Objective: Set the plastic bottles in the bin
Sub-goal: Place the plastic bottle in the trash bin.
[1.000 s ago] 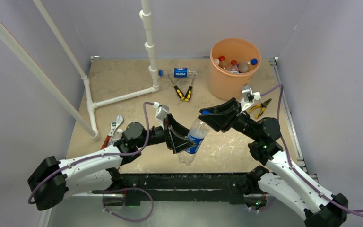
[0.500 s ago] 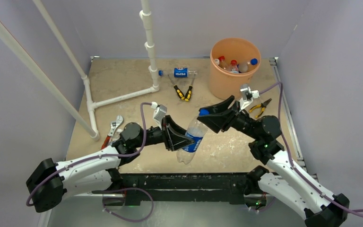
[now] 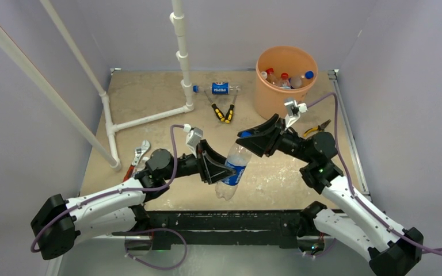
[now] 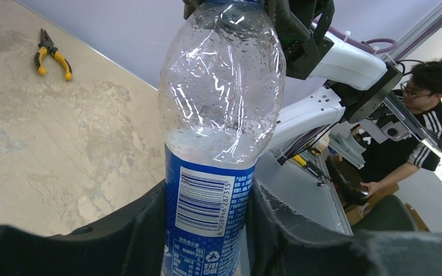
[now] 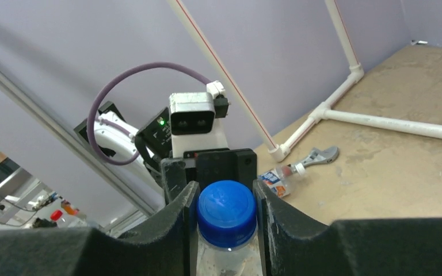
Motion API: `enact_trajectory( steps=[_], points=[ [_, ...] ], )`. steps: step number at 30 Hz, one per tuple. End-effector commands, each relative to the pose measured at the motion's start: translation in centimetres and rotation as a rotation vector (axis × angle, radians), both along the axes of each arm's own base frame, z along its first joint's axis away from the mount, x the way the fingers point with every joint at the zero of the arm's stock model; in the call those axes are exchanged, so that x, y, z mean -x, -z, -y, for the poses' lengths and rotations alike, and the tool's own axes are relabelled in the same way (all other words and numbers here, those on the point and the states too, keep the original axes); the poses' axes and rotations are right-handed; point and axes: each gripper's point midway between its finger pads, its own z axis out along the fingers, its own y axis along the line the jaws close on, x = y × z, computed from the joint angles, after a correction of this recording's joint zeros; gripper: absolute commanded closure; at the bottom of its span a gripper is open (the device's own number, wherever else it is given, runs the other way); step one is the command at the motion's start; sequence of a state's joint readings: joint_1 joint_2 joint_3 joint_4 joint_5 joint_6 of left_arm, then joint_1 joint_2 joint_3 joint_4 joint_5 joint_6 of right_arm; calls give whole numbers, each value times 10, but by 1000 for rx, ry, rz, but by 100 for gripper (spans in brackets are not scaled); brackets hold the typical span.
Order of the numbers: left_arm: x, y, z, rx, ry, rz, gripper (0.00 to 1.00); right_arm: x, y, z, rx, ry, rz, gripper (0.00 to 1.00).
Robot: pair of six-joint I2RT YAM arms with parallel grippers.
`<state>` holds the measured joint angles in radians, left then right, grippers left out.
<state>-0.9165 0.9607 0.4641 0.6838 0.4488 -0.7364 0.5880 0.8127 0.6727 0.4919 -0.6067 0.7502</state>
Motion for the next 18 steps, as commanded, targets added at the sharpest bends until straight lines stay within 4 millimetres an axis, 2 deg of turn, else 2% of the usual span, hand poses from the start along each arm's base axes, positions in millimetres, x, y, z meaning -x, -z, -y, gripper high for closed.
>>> enact_trajectory(
  steps=[1,3,5,7,9,12,15,17,18],
  points=[
    [-12,-20,-3,14,-72,35,39,14,-30,9,-18,5,100,100],
    [-26,-16,-11,-22,-168,0,18,5,-51,26,-16,152,155,100],
    [-36,-17,-25,-27,-268,-8,6,-1,-75,47,-20,293,216,100],
    [-48,-27,-48,1,-406,-16,3,-9,-98,72,-37,448,260,100],
    [-63,-30,-76,22,-570,-63,1,-14,-113,92,-49,565,282,100],
    [-71,-38,-114,85,-732,-92,1,-32,-137,136,-128,823,264,100],
    [-74,-41,-135,121,-814,-99,1,-52,-157,180,-229,1091,259,100],
    [-76,-39,-140,117,-838,-106,1,-72,-165,194,-239,1229,255,100],
    [-76,-38,-140,112,-840,-113,1,-85,-169,193,-212,1276,259,100]
  ],
)
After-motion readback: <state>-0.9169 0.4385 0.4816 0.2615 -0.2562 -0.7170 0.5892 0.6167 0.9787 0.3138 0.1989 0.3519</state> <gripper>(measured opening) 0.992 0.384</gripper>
